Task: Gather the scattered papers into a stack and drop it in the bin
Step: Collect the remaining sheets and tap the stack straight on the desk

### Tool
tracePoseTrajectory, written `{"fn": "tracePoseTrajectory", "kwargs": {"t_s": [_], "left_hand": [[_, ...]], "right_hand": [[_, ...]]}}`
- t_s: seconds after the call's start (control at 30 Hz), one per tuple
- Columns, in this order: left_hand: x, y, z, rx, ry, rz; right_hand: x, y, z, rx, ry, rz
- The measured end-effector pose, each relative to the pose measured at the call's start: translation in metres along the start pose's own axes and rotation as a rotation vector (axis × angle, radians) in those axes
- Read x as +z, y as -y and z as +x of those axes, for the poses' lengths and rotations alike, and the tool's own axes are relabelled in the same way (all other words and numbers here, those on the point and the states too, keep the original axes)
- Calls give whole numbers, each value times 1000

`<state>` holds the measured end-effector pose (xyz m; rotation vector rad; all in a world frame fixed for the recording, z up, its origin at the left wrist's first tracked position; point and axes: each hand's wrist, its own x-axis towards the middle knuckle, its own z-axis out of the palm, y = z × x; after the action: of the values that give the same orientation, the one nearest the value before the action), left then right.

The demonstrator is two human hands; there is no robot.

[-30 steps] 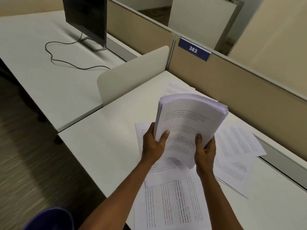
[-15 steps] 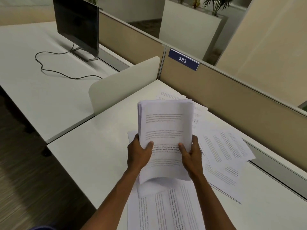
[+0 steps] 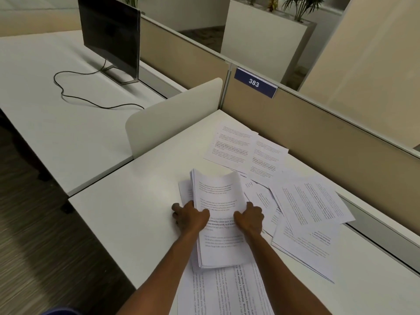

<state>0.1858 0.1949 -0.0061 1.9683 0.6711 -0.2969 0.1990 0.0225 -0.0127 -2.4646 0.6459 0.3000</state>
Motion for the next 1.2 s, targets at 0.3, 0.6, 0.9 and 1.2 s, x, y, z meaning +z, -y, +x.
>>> {"fn": "tracePoseTrajectory", "kwargs": {"t_s": [0.3, 0.6, 0.9, 1.2], "left_hand": [[1, -9, 2, -87, 1, -136], [-1, -13, -8, 167, 37, -343], [-32, -58, -33, 769, 151, -365], [-48, -125, -81, 1139, 401, -225]], "right_hand": [[-3, -6, 2, -34, 1, 89], [-16, -13, 4, 21, 47, 504], [-68, -18, -29, -174, -161, 1123], [-99, -8, -107, -81, -507, 1540]]}}
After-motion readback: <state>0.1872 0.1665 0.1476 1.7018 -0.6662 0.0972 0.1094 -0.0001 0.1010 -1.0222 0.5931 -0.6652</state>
